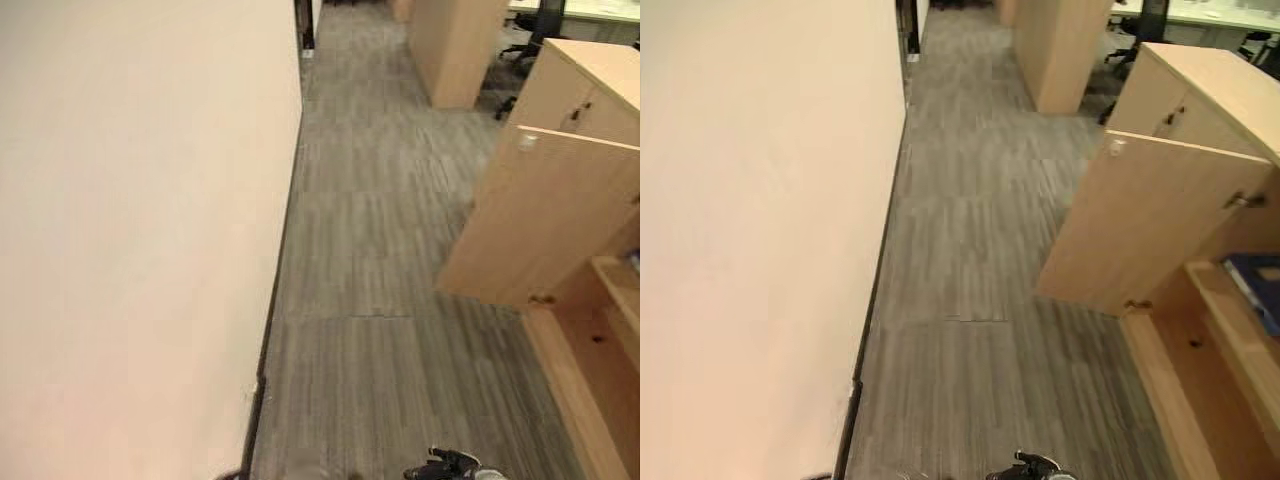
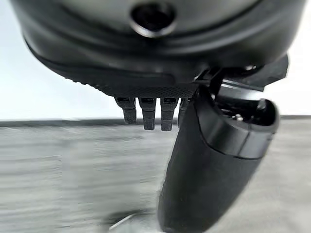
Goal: Put the empty folder in the office cabinet
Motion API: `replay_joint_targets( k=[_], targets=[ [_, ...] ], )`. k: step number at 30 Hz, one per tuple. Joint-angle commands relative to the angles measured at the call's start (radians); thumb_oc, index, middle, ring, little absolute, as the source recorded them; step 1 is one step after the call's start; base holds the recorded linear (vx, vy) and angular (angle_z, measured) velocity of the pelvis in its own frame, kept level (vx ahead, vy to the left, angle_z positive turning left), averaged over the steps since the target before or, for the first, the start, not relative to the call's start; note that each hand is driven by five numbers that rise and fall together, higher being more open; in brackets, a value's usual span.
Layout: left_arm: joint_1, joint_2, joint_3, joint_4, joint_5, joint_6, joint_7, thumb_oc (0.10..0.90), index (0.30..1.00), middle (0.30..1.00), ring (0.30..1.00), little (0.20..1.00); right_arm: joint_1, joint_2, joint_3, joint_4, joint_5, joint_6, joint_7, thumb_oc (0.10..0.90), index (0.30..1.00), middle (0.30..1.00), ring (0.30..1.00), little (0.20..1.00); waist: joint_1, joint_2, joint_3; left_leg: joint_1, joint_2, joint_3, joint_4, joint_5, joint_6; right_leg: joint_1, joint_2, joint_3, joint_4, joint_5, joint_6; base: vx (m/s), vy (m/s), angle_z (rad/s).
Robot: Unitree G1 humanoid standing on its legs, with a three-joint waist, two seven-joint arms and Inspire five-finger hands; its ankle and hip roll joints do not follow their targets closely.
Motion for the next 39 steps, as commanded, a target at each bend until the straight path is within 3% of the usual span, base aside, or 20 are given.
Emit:
replay_joint_targets(
  k=[1, 2, 5, 6, 7, 8, 12, 14, 17, 18, 21, 25, 30, 39],
  targets=[
    [-0.048, 0.047, 0.084, -0.009, 0.045, -0.025, 0.000, 0.800, 0.900, 0.900, 0.900, 0.900, 0.014, -0.005, -0.005, -0.051, 0.034, -0.006, 0.000, 0.800, 0.900, 0.900, 0.900, 0.900, -0.033, 0.002, 0.013, 0.060, 0.002, -0.008, -0.065, -0.051, -0.059, 0.145, 0.041, -0.025, -0.118, 0.255, 0.017, 0.11, 0.065, -0.63],
    [-0.048, 0.047, 0.084, -0.009, 0.045, -0.025, 0.000, 0.800, 0.900, 0.900, 0.900, 0.900, 0.014, -0.005, -0.005, -0.051, 0.034, -0.006, 0.000, 0.800, 0.900, 0.900, 0.900, 0.900, -0.034, 0.002, 0.011, 0.058, 0.002, -0.009, -0.066, -0.050, -0.059, 0.144, 0.041, -0.026, -0.118, 0.256, 0.016, 0.10, 0.035, -0.17],
    [-0.062, 0.049, 0.081, -0.014, 0.038, -0.028, -0.002, 0.800, 0.900, 0.900, 0.900, 0.900, 0.010, -0.003, -0.006, -0.065, 0.063, -0.014, -0.013, 0.800, 0.900, 0.900, 0.900, 0.900, -0.066, 0.031, 0.058, 0.121, 0.050, -0.023, -0.092, -0.048, -0.073, 0.028, 0.117, -0.073, -0.150, 0.035, -0.040, 0.12, -0.057, -0.12],
    [-0.070, 0.045, 0.077, -0.017, 0.027, -0.030, -0.003, 0.800, 0.900, 0.900, 0.900, 0.900, 0.002, -0.008, -0.006, -0.072, 0.082, -0.017, -0.018, 0.800, 0.900, 0.900, 0.900, 0.900, -0.100, 0.024, 0.103, 0.164, 0.043, -0.041, -0.086, -0.056, -0.080, -0.050, 0.169, -0.055, -0.248, 0.044, -0.035, 0.12, -0.095, 0.00],
    [-0.070, 0.045, 0.077, -0.017, 0.027, -0.030, -0.003, 0.800, 0.900, 0.900, 0.900, 0.900, 0.002, -0.008, -0.006, -0.072, 0.082, -0.016, -0.018, 0.800, 0.900, 0.900, 0.900, 0.900, -0.100, 0.024, 0.103, 0.163, 0.043, -0.042, -0.086, -0.055, -0.080, -0.050, 0.169, -0.056, -0.251, 0.045, -0.035, 0.22, -0.135, 0.10],
    [-0.077, 0.038, 0.075, -0.019, 0.024, -0.032, -0.001, 0.800, 0.900, 0.900, 0.900, 0.900, -0.002, -0.012, -0.006, -0.073, 0.096, -0.017, -0.021, 0.800, 0.900, 0.900, 0.900, 0.900, -0.124, 0.010, 0.136, 0.212, 0.034, -0.062, -0.084, -0.073, -0.090, -0.094, 0.208, -0.027, -0.369, 0.085, -0.015, 0.13, -0.075, 0.14],
    [-0.087, 0.032, 0.086, -0.012, 0.022, -0.035, 0.002, 0.800, 0.900, 0.900, 0.900, 0.900, -0.010, -0.018, -0.014, -0.072, 0.098, -0.012, -0.018, 0.800, 0.900, 0.900, 0.900, 0.900, -0.148, -0.006, 0.154, 0.262, 0.024, -0.099, -0.089, -0.098, -0.109, -0.146, 0.215, -0.028, -0.516, 0.155, 0.017, 0.19, -0.142, 0.88],
    [-0.079, 0.029, 0.097, -0.003, 0.026, -0.035, 0.006, 0.800, 0.900, 0.900, 0.900, 0.900, -0.001, -0.018, -0.022, -0.068, 0.100, -0.012, -0.021, 0.800, 0.900, 0.900, 0.900, 0.900, -0.136, -0.025, 0.148, 0.289, 0.014, -0.099, -0.090, -0.125, -0.118, -0.104, 0.186, -0.109, -0.550, 0.185, 0.029, 0.19, -0.177, 0.30],
    [-0.052, 0.021, 0.129, 0.016, 0.011, -0.029, 0.007, 0.800, 0.900, 0.900, 0.900, 0.900, 0.009, -0.022, -0.032, -0.060, 0.101, -0.015, -0.020, 0.800, 0.900, 0.900, 0.900, 0.900, -0.120, -0.034, 0.120, 0.342, 0.043, -0.081, -0.119, -0.148, -0.128, -0.067, 0.169, -0.196, -0.527, 0.204, 0.019, 0.21, -0.185, -0.07],
    [-0.052, 0.021, 0.129, 0.016, 0.011, -0.029, 0.007, 0.800, 0.900, 0.900, 0.900, 0.900, 0.009, -0.022, -0.032, -0.060, 0.101, -0.015, -0.020, 0.800, 0.900, 0.900, 0.900, 0.900, -0.120, -0.034, 0.120, 0.342, 0.043, -0.081, -0.119, -0.148, -0.128, -0.066, 0.169, -0.196, -0.527, 0.204, 0.019, 0.26, -0.226, -0.14],
    [-0.028, 0.003, 0.148, 0.040, 0.008, -0.024, 0.012, 0.800, 0.900, 0.900, 0.900, 0.900, 0.020, -0.039, -0.057, -0.029, 0.113, -0.015, -0.037, 0.800, 0.900, 0.900, 0.900, 0.900, -0.120, -0.026, 0.084, 0.388, 0.106, -0.085, -0.166, -0.147, -0.159, -0.042, 0.201, -0.221, -0.532, 0.189, 0.011, 0.26, -0.236, -0.07],
    [-0.040, -0.007, 0.132, 0.023, 0.003, -0.027, 0.015, 0.800, 0.900, 0.900, 0.900, 0.900, 0.020, -0.058, -0.065, -0.030, 0.125, -0.023, -0.055, 0.800, 0.900, 0.900, 0.900, 0.900, -0.129, -0.017, 0.075, 0.375, 0.137, -0.083, -0.214, -0.116, -0.171, -0.052, 0.230, -0.218, -0.554, 0.173, 0.001, 0.07, -0.126, 0.19],
    [-0.068, -0.007, 0.109, -0.004, -0.007, -0.038, 0.021, 0.800, 0.900, 0.900, 0.900, 0.900, 0.014, -0.077, -0.070, -0.032, 0.138, -0.031, -0.067, 0.800, 0.900, 0.900, 0.900, 0.900, -0.138, -0.003, 0.078, 0.347, 0.143, -0.082, -0.265, -0.081, -0.168, -0.097, 0.250, -0.199, -0.554, 0.163, -0.010, 0.00, -0.060, -0.12],
    [-0.075, 0.000, 0.100, -0.003, -0.010, -0.041, 0.023, 0.800, 0.900, 0.900, 0.900, 0.900, 0.017, -0.090, -0.086, -0.030, 0.149, -0.034, -0.076, 0.800, 0.900, 0.900, 0.900, 0.900, -0.159, 0.027, 0.088, 0.306, 0.126, -0.071, -0.266, -0.081, -0.160, -0.158, 0.248, -0.189, -0.502, 0.149, -0.026, -0.01, 0.003, -0.10]
  ],
)
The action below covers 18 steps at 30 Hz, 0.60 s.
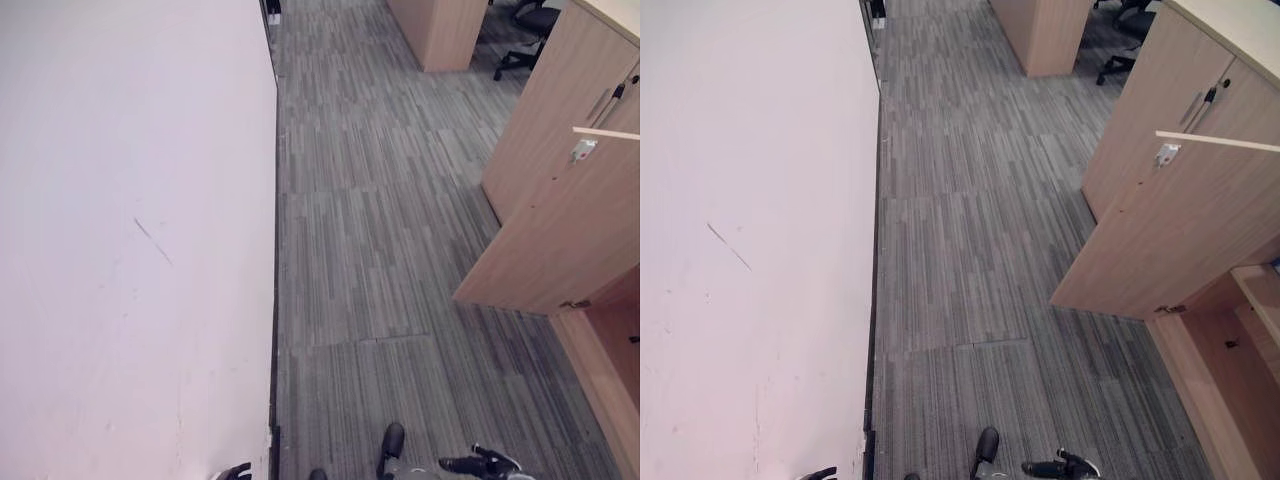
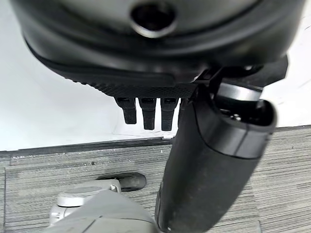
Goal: Put the empty folder in the office cabinet
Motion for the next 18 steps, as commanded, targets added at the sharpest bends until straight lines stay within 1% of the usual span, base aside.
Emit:
replay_joint_targets(
  k=[1, 2, 3, 4, 5, 6, 8, 9, 10, 11, 12, 13, 14, 15, 16, 17, 18],
  targets=[
    [0.015, 0.035, 0.018, 0.035, -0.035, -0.005, 0.018, 0.800, 0.900, 0.900, 0.900, 0.900, -0.067, 0.005, -0.007, 0.020, 0.017, -0.013, -0.003, 0.800, 0.900, 0.900, 0.900, 0.900, 0.032, 0.030, 0.043, 0.079, -0.025, 0.014, -0.013, -0.145, 0.030, -0.153, -0.068, -0.105, 0.212, -0.122, 0.146, 0.01, 0.049, -0.16],
    [0.015, 0.034, 0.018, 0.035, -0.035, -0.005, 0.018, 0.800, 0.900, 0.900, 0.900, 0.900, -0.066, 0.005, -0.007, 0.020, 0.017, -0.013, -0.004, 0.800, 0.900, 0.900, 0.900, 0.900, 0.033, 0.033, 0.043, 0.082, -0.023, 0.014, -0.013, -0.150, 0.029, -0.159, -0.071, -0.103, 0.233, -0.137, 0.148, 0.05, 0.023, -0.46],
    [0.018, 0.040, 0.015, 0.042, -0.025, -0.003, 0.018, 0.800, 0.900, 0.900, 0.900, 0.900, -0.063, 0.007, -0.005, 0.017, 0.014, -0.015, -0.001, 0.800, 0.900, 0.900, 0.900, 0.900, 0.029, 0.032, 0.045, 0.095, -0.025, 0.030, -0.013, -0.161, 0.026, -0.158, -0.093, -0.136, 0.270, -0.148, 0.143, 0.19, -0.123, -0.99],
    [0.020, 0.045, 0.024, 0.051, -0.017, 0.000, 0.017, 0.800, 0.900, 0.900, 0.900, 0.900, -0.051, 0.007, -0.021, 0.010, 0.027, -0.018, -0.002, 0.800, 0.900, 0.900, 0.900, 0.900, 0.017, 0.029, 0.045, 0.140, -0.009, 0.048, -0.013, -0.183, 0.020, -0.146, -0.092, -0.130, 0.307, -0.187, 0.136, 0.23, -0.160, -0.78],
    [0.019, 0.045, 0.027, 0.053, -0.019, 0.000, 0.017, 0.800, 0.900, 0.900, 0.900, 0.900, -0.045, 0.008, -0.025, 0.010, 0.034, -0.020, -0.006, 0.800, 0.900, 0.900, 0.900, 0.900, 0.013, 0.029, 0.042, 0.148, 0.003, 0.058, -0.013, -0.183, 0.014, -0.139, -0.086, -0.131, 0.306, -0.199, 0.128, 0.34, -0.276, -0.36],
    [0.018, 0.042, 0.029, 0.056, -0.026, 0.000, 0.019, 0.800, 0.900, 0.900, 0.900, 0.900, -0.033, 0.010, -0.042, 0.014, 0.071, -0.027, -0.017, 0.800, 0.900, 0.900, 0.900, 0.900, -0.008, 0.017, 0.039, 0.142, 0.045, 0.099, 0.075, -0.145, -0.016, -0.090, -0.057, -0.114, 0.265, -0.217, 0.115, 0.19, -0.184, 0.04],
    [0.018, 0.043, 0.029, 0.056, -0.026, 0.000, 0.019, 0.800, 0.900, 0.900, 0.900, 0.900, -0.033, 0.010, -0.042, 0.014, 0.071, -0.028, -0.018, 0.800, 0.900, 0.900, 0.900, 0.900, -0.008, 0.018, 0.041, 0.142, 0.046, 0.100, 0.080, -0.148, -0.017, -0.087, -0.054, -0.114, 0.261, -0.215, 0.114, 0.10, -0.119, -0.24],
    [0.017, 0.040, 0.028, 0.055, -0.029, -0.003, 0.019, 0.800, 0.900, 0.900, 0.900, 0.900, -0.027, 0.006, -0.049, 0.015, 0.090, -0.033, -0.023, 0.800, 0.900, 0.900, 0.900, 0.900, -0.016, 0.007, 0.040, 0.123, 0.062, 0.120, 0.160, -0.117, -0.033, -0.046, -0.034, -0.102, 0.233, -0.216, 0.107, 0.22, -0.281, -0.21],
    [0.002, 0.039, 0.018, 0.033, -0.043, -0.010, 0.025, 0.800, 0.900, 0.900, 0.900, 0.900, -0.009, 0.000, -0.062, 0.010, 0.120, -0.041, -0.029, 0.800, 0.900, 0.900, 0.900, 0.900, -0.026, -0.026, 0.043, 0.069, 0.089, 0.139, 0.351, -0.037, -0.053, 0.022, 0.019, -0.058, 0.165, -0.222, 0.078, 0.29, -0.360, -0.20],
    [-0.004, 0.038, 0.014, 0.014, -0.055, -0.014, 0.030, 0.800, 0.900, 0.900, 0.900, 0.900, 0.000, -0.005, -0.064, 0.007, 0.126, -0.043, -0.033, 0.800, 0.900, 0.900, 0.900, 0.900, -0.023, -0.043, 0.049, 0.035, 0.090, 0.131, 0.455, -0.011, -0.046, 0.048, 0.031, -0.036, 0.146, -0.228, 0.064, 0.30, -0.344, -0.46],
    [-0.011, 0.034, 0.006, -0.015, -0.070, -0.021, 0.035, 0.800, 0.900, 0.900, 0.900, 0.900, 0.010, -0.011, -0.067, 0.005, 0.129, -0.045, -0.036, 0.800, 0.900, 0.900, 0.900, 0.900, -0.020, -0.056, 0.055, 0.010, 0.074, 0.104, 0.553, 0.015, -0.037, 0.065, 0.054, 0.001, 0.133, -0.231, 0.047, 0.19, -0.191, -0.75],
    [-0.018, 0.031, -0.002, -0.036, -0.077, -0.023, 0.035, 0.800, 0.900, 0.900, 0.900, 0.900, 0.017, -0.021, -0.075, 0.006, 0.130, -0.044, -0.038, 0.800, 0.900, 0.900, 0.900, 0.900, -0.016, -0.063, 0.061, -0.024, 0.060, 0.087, 0.615, 0.023, -0.030, 0.085, 0.066, 0.030, 0.123, -0.237, 0.038, 0.15, -0.149, -1.29],
    [-0.021, 0.030, -0.010, -0.052, -0.084, -0.027, 0.036, 0.800, 0.900, 0.900, 0.900, 0.900, 0.021, -0.028, -0.081, 0.007, 0.136, -0.042, -0.039, 0.800, 0.900, 0.900, 0.900, 0.900, -0.016, -0.070, 0.066, -0.050, 0.069, 0.095, 0.664, 0.022, -0.022, 0.096, 0.070, 0.048, 0.124, -0.239, 0.032, 0.13, -0.112, -1.29],
    [-0.025, 0.028, -0.023, -0.080, -0.091, -0.033, 0.038, 0.800, 0.900, 0.900, 0.900, 0.900, 0.024, -0.034, -0.089, 0.010, 0.147, -0.043, -0.043, 0.800, 0.900, 0.900, 0.900, 0.900, -0.020, -0.084, 0.071, -0.080, 0.092, 0.113, 0.691, 0.023, -0.013, 0.113, 0.068, 0.066, 0.121, -0.243, 0.031, 0.14, -0.088, -1.57],
    [-0.029, 0.027, -0.038, -0.108, -0.092, -0.037, 0.038, 0.800, 0.900, 0.900, 0.900, 0.900, 0.029, -0.038, -0.093, 0.009, 0.152, -0.043, -0.044, 0.800, 0.900, 0.900, 0.900, 0.900, -0.014, -0.096, 0.077, -0.117, 0.103, 0.123, 0.716, -0.006, 0.004, 0.130, 0.068, 0.092, 0.114, -0.247, 0.028, 0.15, -0.060, -0.98],
    [-0.028, 0.034, -0.054, -0.148, -0.086, -0.039, 0.038, 0.800, 0.900, 0.900, 0.900, 0.900, 0.038, -0.046, -0.099, 0.009, 0.156, -0.046, -0.046, 0.800, 0.900, 0.900, 0.900, 0.900, -0.004, -0.114, 0.086, -0.182, 0.086, 0.109, 0.736, -0.051, 0.027, 0.150, 0.067, 0.125, 0.105, -0.248, 0.028, 0.13, -0.019, -0.99],
    [-0.024, 0.039, -0.063, -0.181, -0.086, -0.040, 0.033, 0.800, 0.900, 0.900, 0.900, 0.900, 0.043, -0.051, -0.101, 0.009, 0.155, -0.047, -0.048, 0.800, 0.900, 0.900, 0.900, 0.900, 0.004, -0.121, 0.094, -0.226, 0.065, 0.095, 0.710, -0.071, 0.041, 0.163, 0.069, 0.150, 0.100, -0.245, 0.031, 0.04, 0.008, -0.61]
  ],
)
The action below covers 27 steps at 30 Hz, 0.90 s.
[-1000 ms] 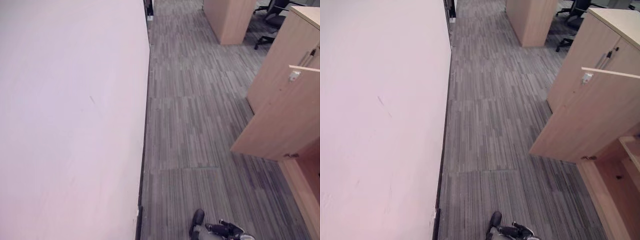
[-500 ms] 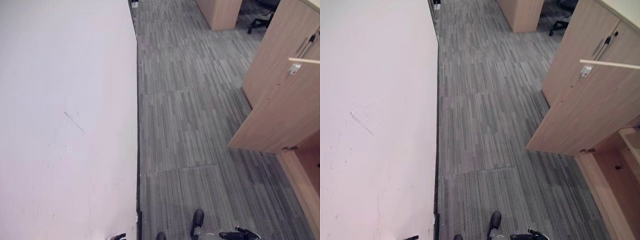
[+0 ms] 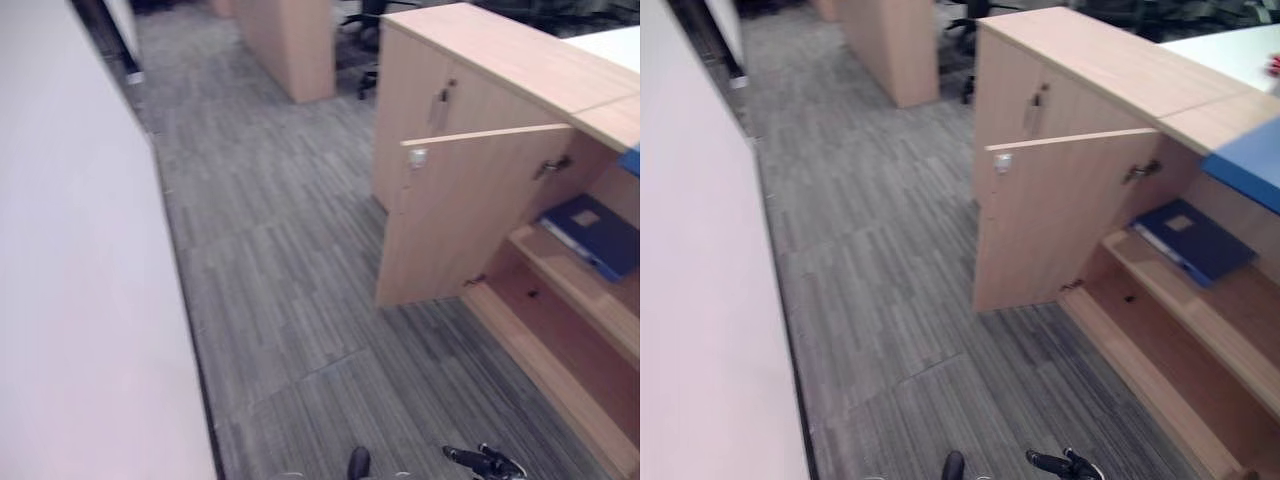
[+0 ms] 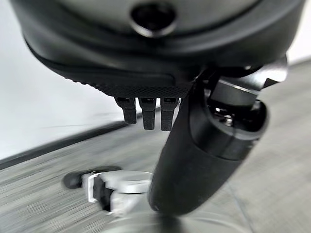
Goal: Put the empty folder in the office cabinet
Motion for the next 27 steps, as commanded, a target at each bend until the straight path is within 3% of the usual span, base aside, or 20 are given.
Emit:
replay_joint_targets(
  k=[1, 3, 6, 7, 8, 12, 14, 16, 19, 20, 23, 24, 27],
  targets=[
    [-0.054, -0.004, -0.045, -0.099, -0.013, -0.045, -0.014, 0.800, 0.900, 0.900, 0.900, 0.900, 0.025, -0.062, -0.026, 0.015, 0.035, -0.010, -0.013, 0.800, 0.900, 0.900, 0.900, 0.900, 0.038, -0.030, 0.061, -0.017, -0.069, 0.033, -0.161, 0.044, 0.107, 0.041, -0.104, 0.027, -0.035, -0.040, 0.198, 0.04, 0.042, -0.97],
    [-0.042, 0.002, -0.046, -0.143, -0.030, -0.047, -0.022, 0.800, 0.900, 0.900, 0.900, 0.900, 0.034, -0.071, -0.027, 0.012, 0.034, -0.017, -0.010, 0.800, 0.900, 0.900, 0.900, 0.900, 0.056, -0.034, 0.072, -0.050, -0.110, -0.012, -0.307, 0.055, 0.103, 0.064, -0.102, 0.070, -0.038, -0.040, 0.209, 0.10, 0.082, -0.95],
    [-0.025, 0.004, -0.045, -0.165, -0.054, -0.049, -0.040, 0.800, 0.900, 0.900, 0.900, 0.900, 0.035, -0.077, -0.022, 0.003, 0.032, -0.028, -0.013, 0.800, 0.900, 0.900, 0.900, 0.900, 0.078, -0.003, 0.075, -0.077, -0.165, -0.140, -0.616, 0.208, 0.070, 0.109, -0.060, 0.134, -0.051, -0.051, 0.217, 0.21, 0.090, -1.11],
    [-0.025, 0.004, -0.045, -0.165, -0.054, -0.049, -0.040, 0.800, 0.900, 0.900, 0.900, 0.900, 0.035, -0.077, -0.022, 0.003, 0.032, -0.028, -0.013, 0.800, 0.900, 0.900, 0.900, 0.900, 0.078, -0.003, 0.075, -0.077, -0.165, -0.140, -0.616, 0.208, 0.070, 0.109, -0.060, 0.134, -0.051, -0.051, 0.217, 0.27, 0.093, -0.89],
    [-0.026, 0.002, -0.045, -0.156, -0.064, -0.046, -0.042, 0.800, 0.900, 0.900, 0.900, 0.900, 0.029, -0.071, -0.013, -0.001, 0.030, -0.032, -0.017, 0.800, 0.900, 0.900, 0.900, 0.900, 0.096, 0.013, 0.082, -0.109, -0.183, -0.213, -0.726, 0.258, 0.061, 0.134, -0.031, 0.193, -0.042, -0.068, 0.207, 0.26, 0.095, -0.99],
    [-0.020, -0.016, -0.018, -0.090, -0.086, -0.044, -0.051, 0.800, 0.900, 0.900, 0.900, 0.900, 0.014, -0.059, 0.010, -0.016, 0.016, -0.033, -0.004, 0.800, 0.900, 0.900, 0.900, 0.900, 0.120, 0.042, 0.061, -0.074, -0.197, -0.320, -0.761, 0.302, 0.052, 0.168, 0.012, 0.314, -0.032, -0.096, 0.201, 0.31, 0.162, -1.42],
    [-0.014, -0.023, -0.009, -0.046, -0.081, -0.042, -0.052, 0.800, 0.900, 0.900, 0.900, 0.900, 0.014, -0.052, 0.014, -0.016, 0.011, -0.030, -0.001, 0.800, 0.900, 0.900, 0.900, 0.900, 0.121, 0.048, 0.040, -0.038, -0.200, -0.324, -0.748, 0.317, 0.060, 0.190, -0.001, 0.352, -0.034, -0.110, 0.208, 0.29, 0.212, -1.80],
    [-0.006, -0.023, 0.002, 0.015, -0.056, -0.042, -0.052, 0.800, 0.900, 0.900, 0.900, 0.900, 0.017, -0.038, 0.013, -0.007, 0.008, -0.020, 0.011, 0.800, 0.900, 0.900, 0.900, 0.900, 0.115, 0.043, 0.011, 0.004, -0.207, -0.282, -0.728, 0.281, 0.083, 0.207, -0.041, 0.393, -0.026, -0.129, 0.230, 0.24, 0.248, -0.93],
    [-0.002, -0.022, 0.007, 0.029, -0.043, -0.040, -0.050, 0.800, 0.900, 0.900, 0.900, 0.900, 0.014, -0.035, 0.014, -0.006, 0.003, -0.015, 0.015, 0.800, 0.900, 0.900, 0.900, 0.900, 0.117, 0.043, -0.002, 0.008, -0.210, -0.264, -0.721, 0.264, 0.094, 0.202, -0.054, 0.412, -0.021, -0.131, 0.242, 0.17, 0.202, -0.81],
    [0.001, -0.019, 0.012, 0.049, -0.025, -0.039, -0.046, 0.800, 0.900, 0.900, 0.900, 0.900, 0.013, -0.029, 0.011, -0.004, 0.000, -0.010, 0.021, 0.800, 0.900, 0.900, 0.900, 0.900, 0.118, 0.043, -0.021, 0.017, -0.220, -0.237, -0.714, 0.235, 0.110, 0.192, -0.078, 0.429, -0.002, -0.136, 0.262, 0.19, 0.237, -0.56],
    [-0.001, -0.013, 0.023, 0.078, 0.001, -0.029, -0.047, 0.800, 0.900, 0.900, 0.900, 0.900, 0.005, -0.015, 0.009, -0.018, -0.014, -0.005, 0.036, 0.800, 0.900, 0.900, 0.900, 0.900, 0.109, 0.058, -0.042, 0.044, -0.239, -0.177, -0.696, 0.177, 0.138, 0.144, -0.122, 0.423, 0.103, -0.135, 0.311, 0.20, 0.273, -0.56],
    [-0.001, -0.013, 0.023, 0.078, 0.001, -0.030, -0.047, 0.800, 0.900, 0.900, 0.900, 0.900, 0.005, -0.015, 0.009, -0.018, -0.014, -0.005, 0.036, 0.800, 0.900, 0.900, 0.900, 0.900, 0.110, 0.058, -0.042, 0.043, -0.239, -0.176, -0.696, 0.176, 0.138, 0.143, -0.122, 0.424, 0.106, -0.136, 0.311, 0.13, 0.229, -0.82],
    [-0.001, -0.007, 0.031, 0.091, 0.009, -0.025, -0.049, 0.800, 0.900, 0.900, 0.900, 0.900, -0.010, -0.006, 0.020, -0.053, -0.021, -0.009, 0.038, 0.800, 0.900, 0.900, 0.900, 0.900, 0.103, 0.075, -0.025, 0.078, -0.239, -0.130, -0.678, 0.138, 0.150, 0.063, -0.166, 0.354, 0.254, -0.100, 0.336, 0.06, 0.139, -0.46]
  ],
)
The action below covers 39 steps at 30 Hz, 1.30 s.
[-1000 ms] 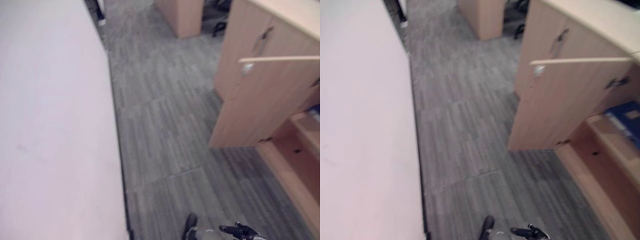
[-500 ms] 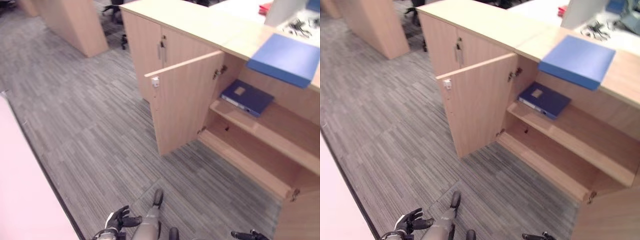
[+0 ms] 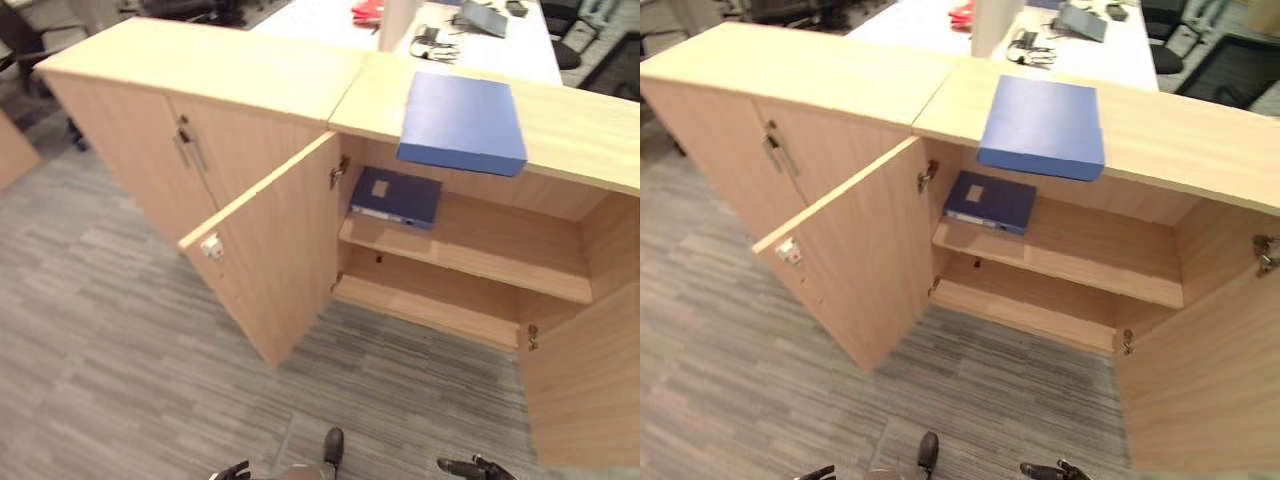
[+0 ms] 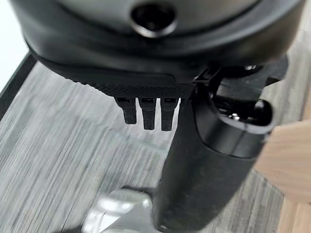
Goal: Put the empty folder in the office cabinet
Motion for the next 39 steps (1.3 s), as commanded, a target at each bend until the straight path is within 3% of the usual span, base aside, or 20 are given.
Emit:
replay_joint_targets(
  k=[1, 3, 5, 7, 8, 10, 11, 12, 14, 16, 17, 18, 22, 28, 36, 39],
  targets=[
    [0.027, 0.033, 0.023, 0.006, 0.036, -0.005, 0.000, 0.800, 0.900, 0.900, 0.900, 0.900, -0.009, -0.057, 0.010, -0.047, -0.014, -0.016, 0.002, 0.800, 0.900, 0.900, 0.900, 0.900, 0.030, 0.012, -0.024, -0.096, 0.020, -0.008, 0.140, -0.150, -0.090, -0.126, -0.106, -0.048, 0.017, 0.146, 0.058, 0.07, 0.151, -0.61],
    [0.033, 0.027, 0.037, 0.030, 0.037, 0.006, -0.004, 0.800, 0.900, 0.900, 0.900, 0.900, -0.021, -0.039, 0.031, -0.085, -0.015, -0.018, 0.002, 0.800, 0.900, 0.900, 0.900, 0.900, 0.030, 0.027, -0.005, -0.045, 0.031, 0.041, 0.134, -0.182, -0.090, -0.193, -0.171, -0.205, 0.021, 0.207, 0.046, 0.07, 0.137, -0.57],
    [0.027, 0.026, 0.040, 0.043, 0.036, 0.008, -0.004, 0.800, 0.900, 0.900, 0.900, 0.900, -0.023, -0.039, 0.035, -0.089, -0.011, -0.020, 0.000, 0.800, 0.900, 0.900, 0.900, 0.900, 0.024, 0.030, 0.000, -0.038, 0.034, 0.040, 0.131, -0.186, -0.092, -0.214, -0.163, -0.227, -0.011, 0.205, 0.036, 0.04, 0.026, -0.34],
    [0.023, 0.024, 0.042, 0.052, 0.034, 0.010, -0.007, 0.800, 0.900, 0.900, 0.900, 0.900, -0.024, -0.038, 0.035, -0.095, -0.005, -0.021, -0.003, 0.800, 0.900, 0.900, 0.900, 0.900, 0.015, 0.031, 0.007, -0.032, 0.033, 0.034, 0.132, -0.191, -0.092, -0.232, -0.156, -0.236, -0.038, 0.212, 0.032, 0.13, -0.034, 0.08],
    [-0.006, 0.016, 0.040, 0.057, 0.035, 0.013, -0.003, 0.800, 0.900, 0.900, 0.900, 0.900, -0.025, -0.036, 0.026, -0.100, 0.021, -0.022, -0.017, 0.800, 0.900, 0.900, 0.900, 0.900, -0.018, 0.018, 0.036, 0.008, 0.016, 0.021, 0.140, -0.222, -0.096, -0.311, -0.156, -0.242, -0.186, 0.301, 0.042, 0.27, -0.104, -0.02],
    [-0.031, 0.019, 0.034, 0.041, 0.032, 0.006, 0.006, 0.800, 0.900, 0.900, 0.900, 0.900, -0.027, -0.032, 0.019, -0.094, 0.030, -0.018, -0.023, 0.800, 0.900, 0.900, 0.900, 0.900, -0.041, 0.010, 0.064, 0.046, 0.010, -0.001, 0.160, -0.256, -0.108, -0.362, -0.162, -0.222, -0.298, 0.346, 0.059, 0.29, -0.145, 0.14],
    [-0.031, 0.019, 0.034, 0.041, 0.032, 0.006, 0.006, 0.800, 0.900, 0.900, 0.900, 0.900, -0.027, -0.032, 0.019, -0.094, 0.030, -0.018, -0.023, 0.800, 0.900, 0.900, 0.900, 0.900, -0.041, 0.011, 0.067, 0.049, 0.012, -0.002, 0.160, -0.258, -0.108, -0.356, -0.161, -0.224, -0.301, 0.347, 0.059, 0.34, -0.184, 0.40],
    [-0.043, 0.024, 0.036, 0.036, 0.030, 0.001, 0.015, 0.800, 0.900, 0.900, 0.900, 0.900, -0.023, -0.032, 0.013, -0.088, 0.037, -0.019, -0.021, 0.800, 0.900, 0.900, 0.900, 0.900, -0.055, 0.005, 0.077, 0.075, 0.004, -0.032, 0.172, -0.283, -0.116, -0.385, -0.165, -0.166, -0.327, 0.371, 0.069, 0.20, -0.109, 0.27],
    [-0.046, 0.029, 0.041, 0.038, 0.031, 0.000, 0.019, 0.800, 0.900, 0.900, 0.900, 0.900, -0.017, -0.033, 0.010, -0.075, 0.038, -0.016, -0.019, 0.800, 0.900, 0.900, 0.900, 0.900, -0.060, 0.001, 0.082, 0.109, 0.006, -0.060, 0.174, -0.305, -0.121, -0.399, -0.177, -0.145, -0.316, 0.394, 0.075, 0.30, -0.195, 0.42],
    [-0.045, 0.030, 0.042, 0.043, 0.038, 0.000, 0.018, 0.800, 0.900, 0.900, 0.900, 0.900, -0.010, -0.033, 0.004, -0.069, 0.038, -0.014, -0.016, 0.800, 0.900, 0.900, 0.900, 0.900, -0.061, -0.007, 0.075, 0.131, 0.001, -0.075, 0.169, -0.321, -0.123, -0.381, -0.189, -0.155, -0.328, 0.408, 0.078, 0.38, -0.268, 0.69],
    [-0.029, 0.032, 0.061, 0.063, 0.045, 0.002, 0.024, 0.800, 0.900, 0.900, 0.900, 0.900, -0.002, -0.033, 0.003, -0.058, 0.028, -0.016, -0.011, 0.800, 0.900, 0.900, 0.900, 0.900, -0.059, -0.022, 0.060, 0.187, 0.016, -0.088, 0.142, -0.346, -0.130, -0.364, -0.197, -0.201, -0.325, 0.440, 0.086, 0.51, -0.390, 0.42],
    [-0.023, 0.030, 0.065, 0.064, 0.042, 0.005, 0.023, 0.800, 0.900, 0.900, 0.900, 0.900, 0.000, -0.035, 0.004, -0.058, 0.025, -0.013, -0.009, 0.800, 0.900, 0.900, 0.900, 0.900, -0.061, -0.022, 0.057, 0.199, 0.030, -0.093, 0.135, -0.350, -0.132, -0.355, -0.195, -0.213, -0.320, 0.442, 0.086, 0.52, -0.460, 0.43],
    [0.000, 0.022, 0.080, 0.086, 0.031, 0.006, 0.028, 0.800, 0.900, 0.900, 0.900, 0.900, 0.006, -0.049, 0.009, -0.032, 0.014, -0.013, -0.006, 0.800, 0.900, 0.900, 0.900, 0.900, -0.062, -0.015, 0.041, 0.229, 0.118, -0.104, 0.121, -0.352, -0.173, -0.351, -0.156, -0.239, -0.254, 0.395, 0.062, 0.30, -0.373, 0.25],
    [-0.029, 0.012, 0.009, 0.059, 0.056, -0.002, 0.037, 0.800, 0.900, 0.900, 0.900, 0.900, -0.008, -0.076, 0.010, -0.025, 0.057, -0.029, -0.028, 0.800, 0.900, 0.900, 0.900, 0.900, -0.082, -0.009, 0.035, 0.165, 0.201, -0.071, 0.138, -0.283, -0.220, -0.352, -0.101, -0.277, -0.234, 0.303, 0.008, 0.14, -0.318, 0.42],
    [-0.094, -0.004, -0.141, -0.123, 0.043, -0.032, 0.010, 0.800, 0.900, 0.900, 0.900, 0.900, -0.005, -0.071, -0.047, -0.044, 0.228, -0.049, -0.034, 0.800, 0.900, 0.900, 0.900, 0.900, -0.130, 0.012, 0.020, 0.150, 0.292, 0.118, 0.135, -0.184, -0.239, -0.312, -0.063, -0.315, -0.201, 0.215, -0.035, 0.09, -0.164, 0.26],
    [-0.099, 0.014, -0.216, -0.319, -0.008, -0.038, -0.046, 0.800, 0.900, 0.900, 0.900, 0.900, 0.015, -0.070, -0.056, -0.049, 0.234, -0.040, -0.029, 0.800, 0.900, 0.900, 0.900, 0.900, -0.141, 0.023, 0.022, 0.122, 0.308, 0.172, 0.249, -0.130, -0.248, -0.264, -0.053, -0.322, -0.200, 0.190, -0.052, 0.09, -0.119, 0.24]
  ],
)
